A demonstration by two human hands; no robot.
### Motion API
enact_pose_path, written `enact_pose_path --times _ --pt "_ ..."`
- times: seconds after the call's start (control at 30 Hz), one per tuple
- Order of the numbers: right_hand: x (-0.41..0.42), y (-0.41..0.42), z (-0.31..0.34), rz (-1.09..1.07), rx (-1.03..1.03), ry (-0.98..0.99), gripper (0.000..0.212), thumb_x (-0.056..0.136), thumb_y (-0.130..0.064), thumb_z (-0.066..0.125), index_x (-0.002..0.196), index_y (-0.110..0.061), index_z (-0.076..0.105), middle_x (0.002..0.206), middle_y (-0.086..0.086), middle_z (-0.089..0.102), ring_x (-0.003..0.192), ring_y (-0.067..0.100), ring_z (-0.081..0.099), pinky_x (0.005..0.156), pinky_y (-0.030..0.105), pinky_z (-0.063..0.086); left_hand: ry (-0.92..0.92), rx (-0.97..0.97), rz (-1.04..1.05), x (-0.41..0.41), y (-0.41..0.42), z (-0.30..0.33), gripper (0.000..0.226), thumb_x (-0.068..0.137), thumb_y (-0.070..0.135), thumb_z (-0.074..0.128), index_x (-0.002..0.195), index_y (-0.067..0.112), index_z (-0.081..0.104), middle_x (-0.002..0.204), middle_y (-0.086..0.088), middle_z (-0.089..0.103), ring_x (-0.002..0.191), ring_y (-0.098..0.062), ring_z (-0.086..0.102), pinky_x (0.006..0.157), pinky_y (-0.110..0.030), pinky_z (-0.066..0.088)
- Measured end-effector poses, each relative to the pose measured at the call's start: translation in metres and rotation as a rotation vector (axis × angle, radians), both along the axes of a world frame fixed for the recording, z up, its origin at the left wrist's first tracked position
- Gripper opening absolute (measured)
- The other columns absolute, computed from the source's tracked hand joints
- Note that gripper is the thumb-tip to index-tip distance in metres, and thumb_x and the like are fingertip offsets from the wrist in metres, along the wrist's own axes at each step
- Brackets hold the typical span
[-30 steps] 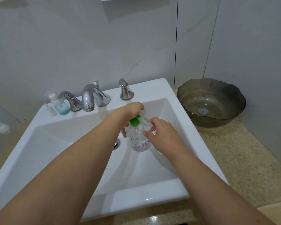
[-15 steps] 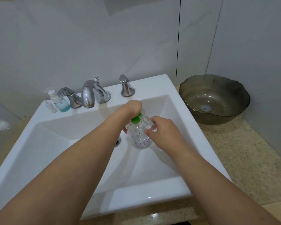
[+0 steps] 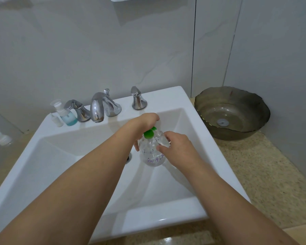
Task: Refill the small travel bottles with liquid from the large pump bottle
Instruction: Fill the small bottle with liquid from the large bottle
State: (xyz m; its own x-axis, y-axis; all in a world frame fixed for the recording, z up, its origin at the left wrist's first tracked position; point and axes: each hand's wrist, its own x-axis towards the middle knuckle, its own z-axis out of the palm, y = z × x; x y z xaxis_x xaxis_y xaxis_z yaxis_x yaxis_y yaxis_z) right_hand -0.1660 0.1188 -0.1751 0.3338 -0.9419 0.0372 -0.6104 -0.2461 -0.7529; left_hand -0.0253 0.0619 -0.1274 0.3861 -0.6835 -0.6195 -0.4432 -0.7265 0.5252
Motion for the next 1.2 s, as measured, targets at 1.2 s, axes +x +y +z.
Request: enact_pose_path --times 1.2 --pt "0.002 -0.001 -0.001 0.016 0.004 0.041 0.021 0.086 -0.030 0.067 0.101 -0.016 0.062 0.102 0.002 0.065 0.090 0.025 0.061 0.080 0.041 0.052 -0.042 -0.073 0.009 0.000 0.003 -0.006 0.043 0.092 0.015 0.031 0.113 0.002 0.066 0.110 -0.023 0.065 0.099 -0.044 0.063 0.075 -0.064 0.056"
